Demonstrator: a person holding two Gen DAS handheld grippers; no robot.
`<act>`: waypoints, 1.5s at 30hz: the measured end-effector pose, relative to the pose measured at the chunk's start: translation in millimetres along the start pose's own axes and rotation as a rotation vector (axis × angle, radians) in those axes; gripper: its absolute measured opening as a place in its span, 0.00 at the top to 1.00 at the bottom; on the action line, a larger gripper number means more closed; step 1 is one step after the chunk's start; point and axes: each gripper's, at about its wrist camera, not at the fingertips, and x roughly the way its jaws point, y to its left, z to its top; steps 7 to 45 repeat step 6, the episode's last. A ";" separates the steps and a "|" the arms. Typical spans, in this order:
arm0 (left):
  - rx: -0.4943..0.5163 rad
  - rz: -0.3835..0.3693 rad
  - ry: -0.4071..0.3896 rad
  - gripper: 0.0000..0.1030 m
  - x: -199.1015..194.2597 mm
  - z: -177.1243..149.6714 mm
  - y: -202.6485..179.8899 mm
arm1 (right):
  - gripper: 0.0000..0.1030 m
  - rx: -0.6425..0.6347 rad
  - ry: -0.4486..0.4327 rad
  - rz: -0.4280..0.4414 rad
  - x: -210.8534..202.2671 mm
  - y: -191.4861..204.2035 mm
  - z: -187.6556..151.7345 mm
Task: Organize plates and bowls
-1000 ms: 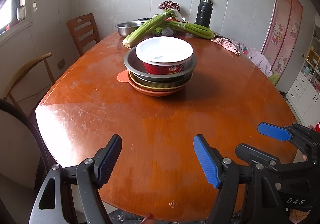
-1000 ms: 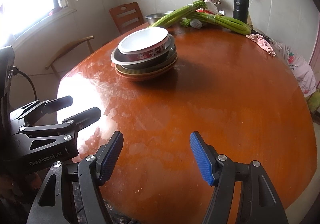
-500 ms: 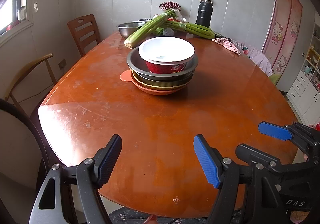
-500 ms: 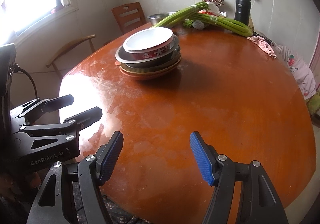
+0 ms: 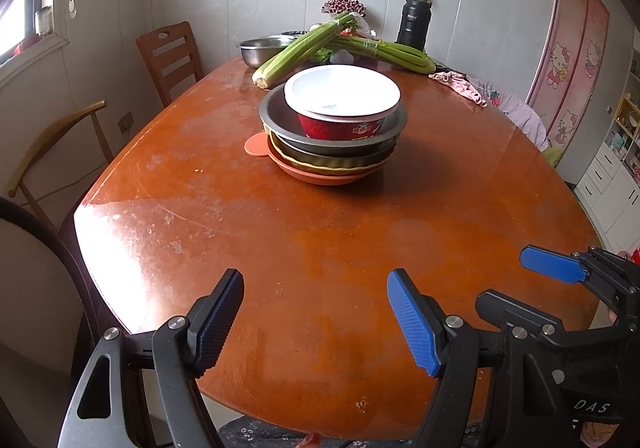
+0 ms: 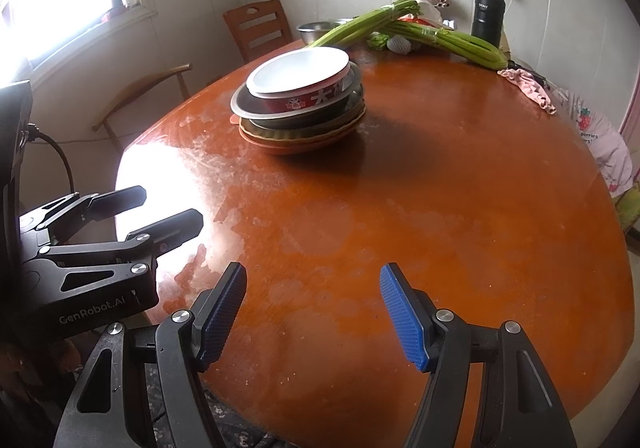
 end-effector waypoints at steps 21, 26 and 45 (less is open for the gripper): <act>-0.014 0.015 0.019 0.28 17.3 12.0 13.9 | 0.31 0.029 0.015 0.006 14.9 -14.1 8.1; -0.014 0.015 0.019 0.28 17.3 12.0 13.9 | 0.31 0.029 0.015 0.006 14.9 -14.1 8.1; -0.014 0.015 0.019 0.28 17.3 12.0 13.9 | 0.31 0.029 0.015 0.006 14.9 -14.1 8.1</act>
